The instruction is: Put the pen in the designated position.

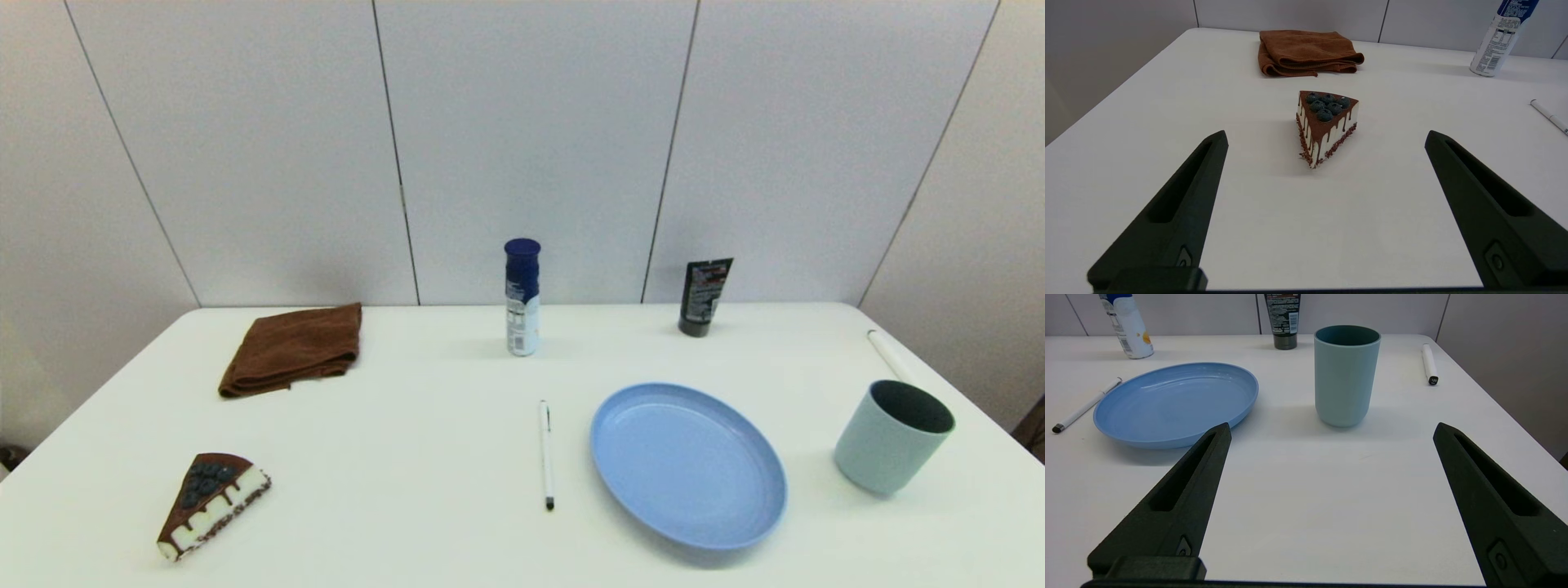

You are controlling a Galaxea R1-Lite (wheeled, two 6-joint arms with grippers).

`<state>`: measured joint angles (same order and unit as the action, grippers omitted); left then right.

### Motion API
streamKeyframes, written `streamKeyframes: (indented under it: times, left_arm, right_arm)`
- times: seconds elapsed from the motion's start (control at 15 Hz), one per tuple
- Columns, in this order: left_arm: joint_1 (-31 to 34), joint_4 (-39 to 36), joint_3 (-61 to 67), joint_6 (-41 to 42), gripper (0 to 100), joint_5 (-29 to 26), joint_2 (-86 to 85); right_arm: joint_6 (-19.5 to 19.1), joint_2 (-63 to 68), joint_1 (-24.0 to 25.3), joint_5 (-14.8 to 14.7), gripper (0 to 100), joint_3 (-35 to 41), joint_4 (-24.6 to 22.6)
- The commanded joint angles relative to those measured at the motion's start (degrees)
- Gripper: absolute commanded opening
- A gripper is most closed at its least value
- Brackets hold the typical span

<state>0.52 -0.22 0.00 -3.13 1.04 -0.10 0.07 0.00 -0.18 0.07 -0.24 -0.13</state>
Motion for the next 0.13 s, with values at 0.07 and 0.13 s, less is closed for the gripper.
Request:
streamKeyframes:
  times: [0.07, 0.13]
  left_arm:
    - [0.0, -0.04, 0.0, -0.03, 100, 0.02, 0.01]
    - [0.0, -0.04, 0.0, -0.03, 100, 0.02, 0.01]
  right_arm:
    - [0.01, 0.0, 0.01, 0.01, 100, 0.07, -0.13]
    - [0.01, 0.09, 0.01, 0.01, 100, 0.07, -0.13]
